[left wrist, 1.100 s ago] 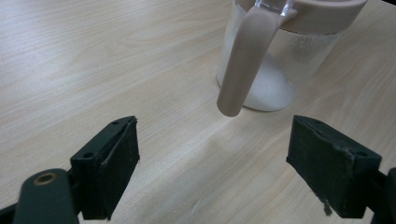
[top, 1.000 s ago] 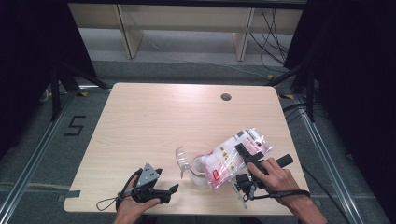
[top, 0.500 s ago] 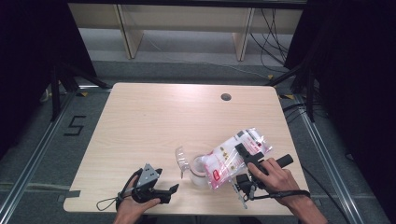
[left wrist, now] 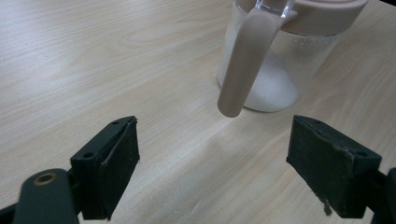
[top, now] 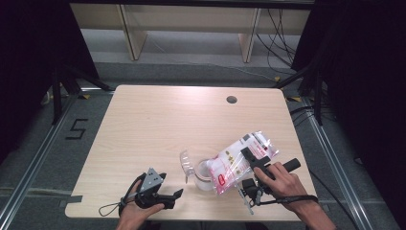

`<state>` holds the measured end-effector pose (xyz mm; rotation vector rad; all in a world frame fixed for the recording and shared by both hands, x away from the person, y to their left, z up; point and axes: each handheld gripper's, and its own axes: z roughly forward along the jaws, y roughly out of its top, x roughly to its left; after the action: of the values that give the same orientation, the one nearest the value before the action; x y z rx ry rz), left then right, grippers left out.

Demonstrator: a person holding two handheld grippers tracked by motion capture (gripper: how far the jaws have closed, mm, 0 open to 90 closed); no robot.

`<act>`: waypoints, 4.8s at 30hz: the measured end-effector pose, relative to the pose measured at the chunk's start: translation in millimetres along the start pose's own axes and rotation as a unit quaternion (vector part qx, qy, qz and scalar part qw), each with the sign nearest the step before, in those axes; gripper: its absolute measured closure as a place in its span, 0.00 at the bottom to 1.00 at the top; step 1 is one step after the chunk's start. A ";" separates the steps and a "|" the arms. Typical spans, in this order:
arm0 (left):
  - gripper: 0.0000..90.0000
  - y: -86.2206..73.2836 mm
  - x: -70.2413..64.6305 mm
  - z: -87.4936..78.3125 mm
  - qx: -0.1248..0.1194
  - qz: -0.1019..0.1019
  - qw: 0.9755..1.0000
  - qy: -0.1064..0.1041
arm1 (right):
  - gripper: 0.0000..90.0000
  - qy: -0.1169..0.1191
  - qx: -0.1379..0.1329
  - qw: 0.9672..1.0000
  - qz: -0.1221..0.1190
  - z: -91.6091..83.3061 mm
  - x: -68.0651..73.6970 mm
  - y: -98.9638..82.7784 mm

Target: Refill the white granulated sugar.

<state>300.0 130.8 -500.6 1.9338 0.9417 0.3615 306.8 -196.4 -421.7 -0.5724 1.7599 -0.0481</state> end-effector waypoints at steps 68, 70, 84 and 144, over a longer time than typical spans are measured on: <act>0.18 -0.1 -1.1 0.4 -0.002 -0.004 1.000 0.001 | 0.85 -0.015 -0.009 1.000 -0.009 0.8 0.6 -0.8; 0.18 -0.1 -1.1 0.4 -0.002 -0.003 1.000 0.001 | 0.85 -0.010 -0.006 1.000 -0.010 0.2 0.1 -0.7; 0.18 -0.1 -0.9 0.3 -0.002 -0.002 1.000 0.002 | 0.86 -0.015 -0.011 1.000 -0.007 1.1 0.9 -1.0; 0.19 -0.2 -0.6 -0.2 0.001 0.001 1.000 0.002 | 0.89 -0.011 -0.022 1.000 0.004 -1.4 7.3 -5.1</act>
<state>299.4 130.6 -500.5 1.9356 0.9435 0.3663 306.2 -204.2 -426.3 -0.5949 1.7457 0.0028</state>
